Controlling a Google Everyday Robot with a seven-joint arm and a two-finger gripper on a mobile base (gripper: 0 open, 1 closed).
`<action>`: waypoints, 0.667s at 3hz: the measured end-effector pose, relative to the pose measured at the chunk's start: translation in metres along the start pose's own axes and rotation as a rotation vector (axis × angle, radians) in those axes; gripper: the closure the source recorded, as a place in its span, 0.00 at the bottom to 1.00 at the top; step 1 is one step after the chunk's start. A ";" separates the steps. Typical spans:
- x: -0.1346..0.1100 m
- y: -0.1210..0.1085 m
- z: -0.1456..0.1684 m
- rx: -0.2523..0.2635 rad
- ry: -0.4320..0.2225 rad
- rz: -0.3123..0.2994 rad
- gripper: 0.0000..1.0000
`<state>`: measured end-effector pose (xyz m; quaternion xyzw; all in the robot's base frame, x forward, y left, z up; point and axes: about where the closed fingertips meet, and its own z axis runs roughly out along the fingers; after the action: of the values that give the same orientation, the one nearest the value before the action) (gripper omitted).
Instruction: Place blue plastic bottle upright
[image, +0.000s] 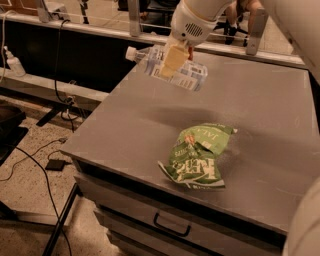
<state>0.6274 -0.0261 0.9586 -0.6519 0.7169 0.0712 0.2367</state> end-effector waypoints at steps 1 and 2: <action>-0.001 0.002 -0.006 -0.001 -0.147 -0.017 1.00; 0.001 0.004 -0.019 0.005 -0.341 -0.030 1.00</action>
Offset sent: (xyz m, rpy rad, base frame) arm -0.0193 -0.0284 0.0355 0.5533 -0.1208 0.1469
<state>0.6186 -0.0346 0.9740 -0.6402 0.6568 0.1754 0.3577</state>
